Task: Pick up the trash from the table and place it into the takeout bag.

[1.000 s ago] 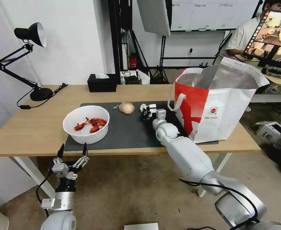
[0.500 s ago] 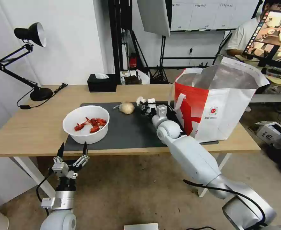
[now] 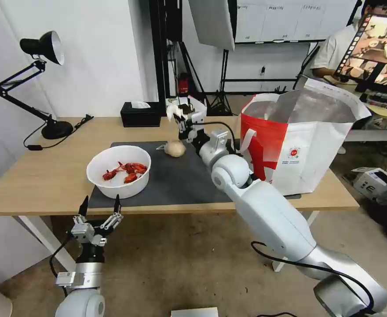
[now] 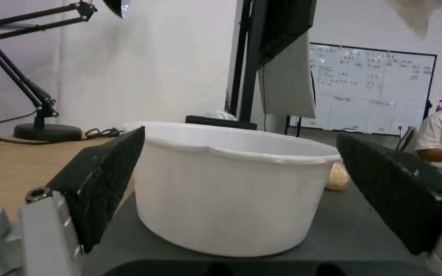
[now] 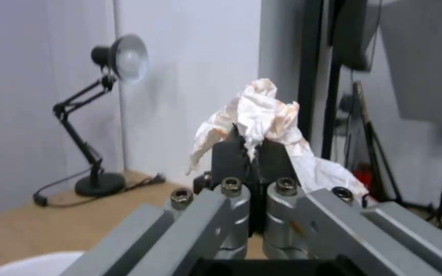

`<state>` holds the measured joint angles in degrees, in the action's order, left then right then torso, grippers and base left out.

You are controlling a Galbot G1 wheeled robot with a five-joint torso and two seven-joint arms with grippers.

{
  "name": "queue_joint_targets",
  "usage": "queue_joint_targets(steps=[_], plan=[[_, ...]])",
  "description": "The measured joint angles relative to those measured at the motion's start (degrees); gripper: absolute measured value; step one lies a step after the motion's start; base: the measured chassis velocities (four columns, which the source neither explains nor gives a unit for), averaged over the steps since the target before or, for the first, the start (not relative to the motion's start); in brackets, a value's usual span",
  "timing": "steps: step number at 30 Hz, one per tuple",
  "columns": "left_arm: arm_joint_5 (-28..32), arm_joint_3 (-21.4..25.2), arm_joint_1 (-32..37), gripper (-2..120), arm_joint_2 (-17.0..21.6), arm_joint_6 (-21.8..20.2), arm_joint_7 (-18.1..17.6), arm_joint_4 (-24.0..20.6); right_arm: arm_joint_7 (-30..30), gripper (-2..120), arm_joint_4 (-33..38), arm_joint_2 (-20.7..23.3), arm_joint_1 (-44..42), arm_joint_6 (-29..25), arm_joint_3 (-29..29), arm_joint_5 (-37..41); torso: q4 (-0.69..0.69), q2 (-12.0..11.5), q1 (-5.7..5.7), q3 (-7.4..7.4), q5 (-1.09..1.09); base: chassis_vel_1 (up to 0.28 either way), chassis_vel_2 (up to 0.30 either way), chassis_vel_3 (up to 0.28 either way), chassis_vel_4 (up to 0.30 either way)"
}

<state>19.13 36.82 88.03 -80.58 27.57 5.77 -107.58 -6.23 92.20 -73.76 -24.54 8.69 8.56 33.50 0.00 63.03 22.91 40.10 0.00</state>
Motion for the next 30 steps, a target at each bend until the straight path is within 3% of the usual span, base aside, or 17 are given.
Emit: queue_joint_targets(steps=[7,11,20,30], plan=[[-0.1,0.0,0.1,100,0.0,-0.1,0.0,-0.2,-2.4,0,6.8,2.4,-1.3,0.3,-5.0,-5.0,0.00,0.0,0.00,0.00,0.00,0.000,0.000,0.000,0.000],[-0.2,0.0,0.1,100,-0.2,-0.1,0.0,-0.2,-6.5,0,10.3,4.2,-1.9,4.3,-8.7,-8.0,0.00,0.0,0.00,0.00,0.01,0.000,0.000,0.000,0.000],[-0.5,-0.2,0.1,100,-0.4,-0.1,0.0,-0.5,-13.9,0,12.7,6.7,-2.4,9.9,-15.0,-8.2,0.00,0.0,0.00,0.00,0.01,0.000,0.000,0.000,0.000],[-1.1,-0.9,0.1,100,-1.1,-0.2,0.0,-0.9,-24.4,0,14.0,9.6,-3.2,22.2,-19.9,-1.5,-0.01,0.0,0.00,0.00,0.01,0.000,0.000,0.000,0.000]])
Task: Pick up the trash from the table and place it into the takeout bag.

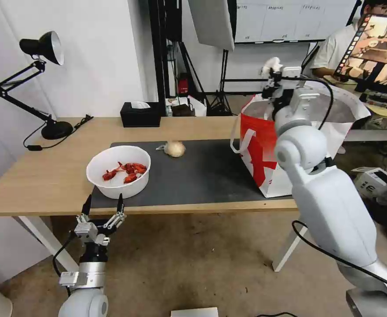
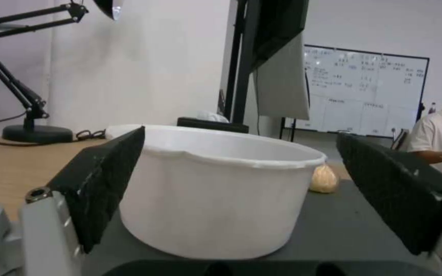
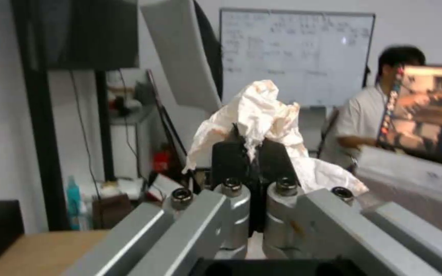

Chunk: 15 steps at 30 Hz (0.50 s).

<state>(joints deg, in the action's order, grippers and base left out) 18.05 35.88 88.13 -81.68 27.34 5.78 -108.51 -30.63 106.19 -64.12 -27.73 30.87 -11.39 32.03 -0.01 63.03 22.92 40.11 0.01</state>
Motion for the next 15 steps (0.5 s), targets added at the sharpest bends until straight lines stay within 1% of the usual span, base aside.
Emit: queue_joint_targets(steps=[1,4,12,15], plan=[[0.0,0.0,0.0,100,0.0,0.0,0.0,0.0,0.0,0,0.0,0.0,0.0,0.0,0.0,0.0,0.00,0.0,0.00,0.00,0.00,0.000,0.000,0.000,0.000],[0.0,-0.1,-0.1,100,0.0,0.0,0.0,0.0,-3.5,0,1.1,0.3,-0.5,3.9,-0.6,3.9,0.01,0.0,0.00,0.00,-0.01,0.000,0.000,0.000,0.000],[0.0,-0.2,-0.3,100,0.0,0.0,0.0,0.2,-6.0,0,1.4,0.0,-0.6,5.6,-1.0,6.6,0.00,0.0,0.00,0.00,-0.01,0.000,0.000,0.000,0.000],[-0.1,-0.1,-0.5,100,0.2,0.0,0.0,0.3,-8.1,0,1.4,-0.4,-0.5,6.4,-1.0,8.1,0.01,0.0,0.00,0.00,-0.01,0.000,0.000,0.000,0.000]])
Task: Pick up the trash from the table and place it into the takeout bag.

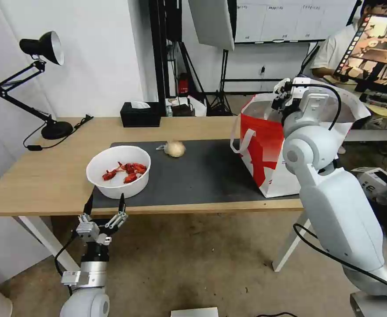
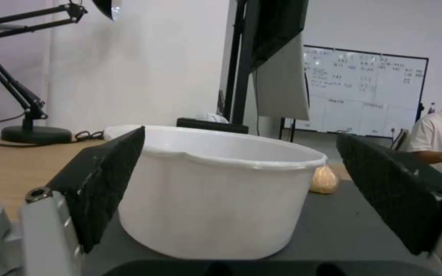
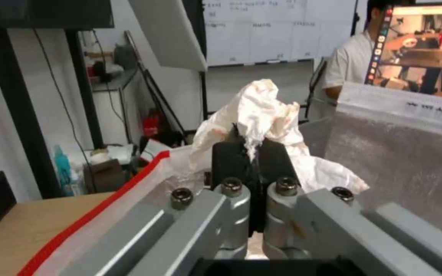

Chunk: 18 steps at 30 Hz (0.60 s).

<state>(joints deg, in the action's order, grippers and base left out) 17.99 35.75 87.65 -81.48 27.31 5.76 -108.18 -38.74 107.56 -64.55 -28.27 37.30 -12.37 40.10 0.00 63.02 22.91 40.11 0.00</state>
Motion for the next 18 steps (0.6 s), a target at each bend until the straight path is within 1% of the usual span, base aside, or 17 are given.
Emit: queue_joint_targets(steps=[1,3,5,7,8,11,12,13,15,16,18], plan=[[0.0,0.0,0.0,100,0.0,0.0,0.0,0.0,0.0,0,0.0,0.0,0.0,0.0,0.0,0.0,0.00,0.0,0.00,0.00,0.00,0.000,0.000,0.000,0.000],[0.0,0.0,-0.1,100,0.0,0.0,0.0,0.1,-2.3,0,0.2,-0.4,0.0,1.0,0.0,1.4,0.00,0.0,0.00,0.00,0.00,0.000,0.000,0.000,0.000],[0.0,0.0,-0.1,100,0.0,0.0,0.0,0.1,-2.8,1,0.3,-0.4,-0.1,1.2,0.0,1.7,0.00,0.0,0.00,0.00,0.00,0.000,0.000,0.000,0.000],[0.0,0.0,-0.1,100,0.0,0.0,0.0,0.2,-3.6,12,0.3,-0.5,-0.3,1.6,0.0,1.9,0.00,0.0,0.00,0.00,0.00,0.000,0.000,0.000,0.000],[0.0,0.0,-0.1,100,0.0,0.0,0.0,0.2,-3.6,12,0.3,-0.5,-0.3,1.6,0.0,1.9,0.00,0.0,0.00,0.00,0.00,0.000,0.000,0.000,0.000],[0.0,0.0,-0.1,100,-0.1,0.0,0.0,0.2,-3.8,25,0.2,-0.5,-0.6,1.9,-0.2,1.9,0.00,0.0,0.00,0.00,0.00,0.000,0.000,0.000,0.000],[0.0,0.0,-0.1,100,-0.1,0.0,0.0,0.2,-3.8,25,0.2,-0.5,-0.6,1.9,-0.2,1.9,0.00,0.0,0.00,0.00,0.00,0.000,0.000,0.000,0.000],[0.0,0.0,-0.1,100,-0.1,0.0,0.0,0.2,-3.9,28,0.2,-0.4,-0.7,2.0,-0.3,1.9,0.00,0.0,0.00,0.00,0.00,0.000,0.000,0.000,0.000],[0.0,0.0,-0.1,100,-0.1,0.0,-0.1,0.2,-3.9,40,0.3,-0.1,-1.0,2.6,-0.5,1.9,0.00,0.0,0.00,0.00,0.00,0.000,0.000,0.000,0.000],[0.0,0.0,-0.1,100,-0.1,0.0,-0.1,0.2,-3.9,40,0.3,-0.1,-1.0,2.6,-0.5,1.9,0.00,0.0,0.00,0.00,0.00,0.000,0.000,0.000,0.000],[0.0,0.0,-0.1,100,-0.1,0.0,-0.1,0.2,-4.1,50,0.4,0.1,-1.2,3.0,-0.6,2.1,0.00,0.0,0.00,0.00,0.00,0.000,0.000,0.000,0.000]])
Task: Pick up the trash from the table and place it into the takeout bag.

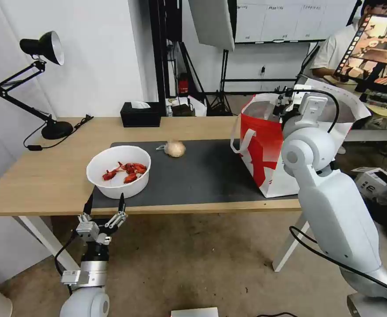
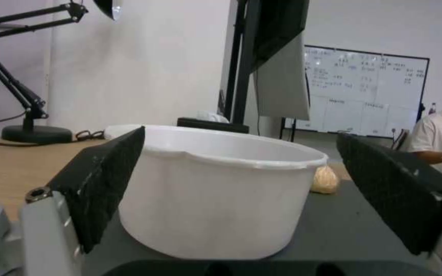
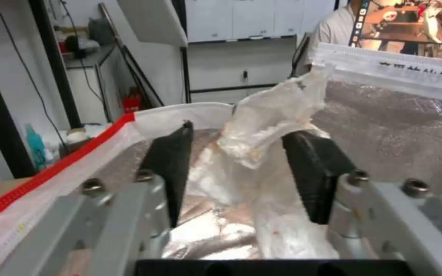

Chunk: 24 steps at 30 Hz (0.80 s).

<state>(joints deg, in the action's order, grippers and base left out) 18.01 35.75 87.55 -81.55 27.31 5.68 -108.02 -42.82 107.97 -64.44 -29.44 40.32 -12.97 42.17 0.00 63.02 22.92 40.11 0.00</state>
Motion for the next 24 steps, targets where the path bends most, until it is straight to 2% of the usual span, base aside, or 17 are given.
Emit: queue_joint_targets(steps=[5,6,9,10,13,21,24], plan=[[0.0,-0.1,0.0,100,-0.1,0.0,0.0,-0.1,-0.6,67,0.1,0.5,-0.1,0.7,-0.3,1.0,0.00,0.0,0.00,0.00,0.00,0.000,0.000,0.000,0.000],[0.0,-0.1,0.0,100,-0.1,0.0,0.0,-0.1,-0.6,67,0.1,0.5,-0.1,0.7,-0.3,1.0,0.00,0.0,0.00,0.00,0.00,0.000,0.000,0.000,0.000],[-0.1,-0.3,0.0,100,-0.3,0.0,0.0,-0.2,-2.7,85,0.1,0.9,0.0,1.1,-0.4,3.8,0.00,0.0,0.00,0.00,0.00,0.000,0.000,0.000,0.000],[-0.1,-0.3,0.0,100,-0.3,0.0,0.0,-0.2,-2.7,85,0.1,0.9,0.0,1.1,-0.4,3.8,0.00,0.0,0.00,0.00,0.00,0.000,0.000,0.000,0.000],[-0.2,-0.3,-0.1,100,-0.2,0.0,0.0,-0.2,-8.0,98,0.1,1.0,1.5,1.1,-0.4,11.5,0.00,0.0,0.00,0.00,0.00,0.000,0.000,0.000,0.000],[-0.2,-0.4,-0.1,100,-0.2,0.1,0.0,-0.2,-16.3,100,0.7,0.3,4.2,1.0,-0.4,25.6,0.00,0.0,0.00,0.00,-0.01,0.000,0.000,0.000,0.000],[-0.2,-0.4,-0.1,100,-0.3,0.1,0.0,-0.2,-17.6,100,0.7,0.0,4.8,0.9,-0.4,27.2,0.00,0.0,0.00,0.00,-0.01,0.000,0.000,0.000,0.000]])
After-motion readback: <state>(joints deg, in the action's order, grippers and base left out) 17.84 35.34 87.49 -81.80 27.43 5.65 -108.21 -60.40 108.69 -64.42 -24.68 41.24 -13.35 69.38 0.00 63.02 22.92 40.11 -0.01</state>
